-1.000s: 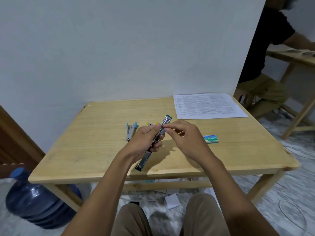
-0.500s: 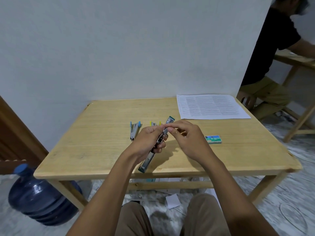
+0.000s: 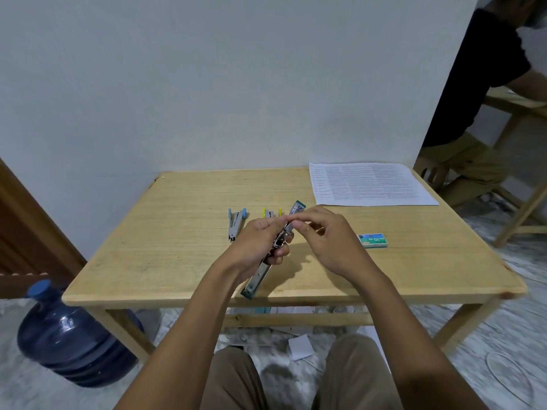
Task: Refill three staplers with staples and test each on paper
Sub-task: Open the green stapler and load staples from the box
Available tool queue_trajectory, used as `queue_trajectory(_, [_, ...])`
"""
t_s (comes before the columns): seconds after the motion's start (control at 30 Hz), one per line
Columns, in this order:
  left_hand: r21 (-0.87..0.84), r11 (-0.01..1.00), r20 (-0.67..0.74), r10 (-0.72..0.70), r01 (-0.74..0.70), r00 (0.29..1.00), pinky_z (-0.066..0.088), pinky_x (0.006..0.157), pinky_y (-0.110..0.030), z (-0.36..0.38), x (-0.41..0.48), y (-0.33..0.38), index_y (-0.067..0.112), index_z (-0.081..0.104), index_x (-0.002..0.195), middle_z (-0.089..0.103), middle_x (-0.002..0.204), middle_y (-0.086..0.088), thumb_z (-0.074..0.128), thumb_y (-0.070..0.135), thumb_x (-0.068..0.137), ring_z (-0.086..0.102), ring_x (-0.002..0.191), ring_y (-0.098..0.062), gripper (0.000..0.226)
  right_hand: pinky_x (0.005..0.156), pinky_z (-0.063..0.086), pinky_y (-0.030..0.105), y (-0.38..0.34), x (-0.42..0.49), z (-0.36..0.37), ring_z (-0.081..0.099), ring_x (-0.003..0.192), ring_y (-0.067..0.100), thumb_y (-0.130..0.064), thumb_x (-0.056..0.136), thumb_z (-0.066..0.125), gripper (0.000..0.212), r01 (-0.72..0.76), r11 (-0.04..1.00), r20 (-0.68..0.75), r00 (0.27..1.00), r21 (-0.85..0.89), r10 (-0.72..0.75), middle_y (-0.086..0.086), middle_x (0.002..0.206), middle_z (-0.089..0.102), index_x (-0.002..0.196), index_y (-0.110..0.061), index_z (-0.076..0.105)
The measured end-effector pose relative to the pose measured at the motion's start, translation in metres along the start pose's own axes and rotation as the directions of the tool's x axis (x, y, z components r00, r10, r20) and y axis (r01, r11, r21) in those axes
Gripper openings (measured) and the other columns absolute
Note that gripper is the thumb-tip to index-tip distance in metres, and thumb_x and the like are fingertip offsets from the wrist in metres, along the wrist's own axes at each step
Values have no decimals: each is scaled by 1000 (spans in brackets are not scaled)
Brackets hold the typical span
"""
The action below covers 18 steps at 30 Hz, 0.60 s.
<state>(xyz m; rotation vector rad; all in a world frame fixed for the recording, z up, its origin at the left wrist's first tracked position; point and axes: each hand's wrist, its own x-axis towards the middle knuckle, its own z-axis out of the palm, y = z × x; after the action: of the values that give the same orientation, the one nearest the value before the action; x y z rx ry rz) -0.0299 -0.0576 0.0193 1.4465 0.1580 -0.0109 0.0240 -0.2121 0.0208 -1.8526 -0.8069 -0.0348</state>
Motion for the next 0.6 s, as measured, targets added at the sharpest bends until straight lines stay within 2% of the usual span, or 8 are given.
queue_trajectory(0.13, [9,1000,-3,1,-1,1000,33,42,-20,0,0,0,13,72,116,54,68,1,43,26,106,42,48,-10,33,70,40,10,1,0,2,56,79,-3,-19,95,64,26,14,1000,-5,1000,-28,-14,-18,88,61,101,-43,71])
queue_trajectory(0.2, [16,1000,-11,-4,4,1000,33,42,-21,0,-1,-1,13,73,113,54,67,2,43,25,106,42,48,-10,33,71,44,19,3,0,3,56,78,1,-23,95,65,25,6,997,-8,1000,-72,-6,-20,88,60,100,-46,71])
queue_trajectory(0.33, [27,999,-1,-25,25,1000,32,43,-22,0,-1,-3,9,68,92,54,72,-2,44,28,106,43,48,-11,33,70,48,28,6,0,7,58,77,6,-31,94,65,20,-20,979,-45,999,-203,11,-22,89,60,110,-39,73])
queue_trajectory(0.4, [23,999,-12,-46,46,999,32,43,-22,1,-1,-4,9,66,92,54,71,-2,45,28,105,42,48,-11,32,70,50,30,8,-1,8,59,78,7,-33,93,66,22,-36,973,-74,997,-228,19,-23,89,62,114,-37,71])
queue_trajectory(0.5, [12,995,-36,-95,95,995,31,42,-21,2,0,-6,8,65,91,54,68,-2,45,25,106,42,46,-11,31,65,49,28,12,-2,11,58,71,6,-33,89,69,12,-79,974,-100,993,-214,59,-25,84,64,99,-40,67])
queue_trajectory(0.6, [-8,987,-54,-158,158,986,29,41,-22,4,1,-6,5,62,91,53,68,-5,43,20,106,42,47,-13,28,61,48,27,18,-1,15,55,64,5,-35,86,72,7,-145,971,-119,985,-188,124,-23,83,66,87,-34,66])
